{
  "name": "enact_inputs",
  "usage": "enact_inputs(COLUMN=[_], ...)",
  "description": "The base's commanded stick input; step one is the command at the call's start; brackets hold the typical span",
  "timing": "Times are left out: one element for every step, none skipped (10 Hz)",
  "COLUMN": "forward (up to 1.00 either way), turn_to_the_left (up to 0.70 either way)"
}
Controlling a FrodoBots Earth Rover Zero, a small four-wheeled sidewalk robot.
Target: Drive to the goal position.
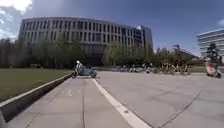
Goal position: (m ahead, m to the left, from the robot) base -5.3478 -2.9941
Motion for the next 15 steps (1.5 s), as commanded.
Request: enact_inputs(forward=[0.70, 0.70, 0.70, 0.70, 0.70, 0.70, 0.70, 0.70, 0.70, 0.70, 0.70, 0.70, 0.70, 0.70, 0.70], turn_to_the_left=[-0.01, -0.01, -0.01, -0.01, -0.01, -0.01, -0.01, -0.01, -0.01, -0.01, -0.01, -0.01, -0.01, -0.01, -0.01])
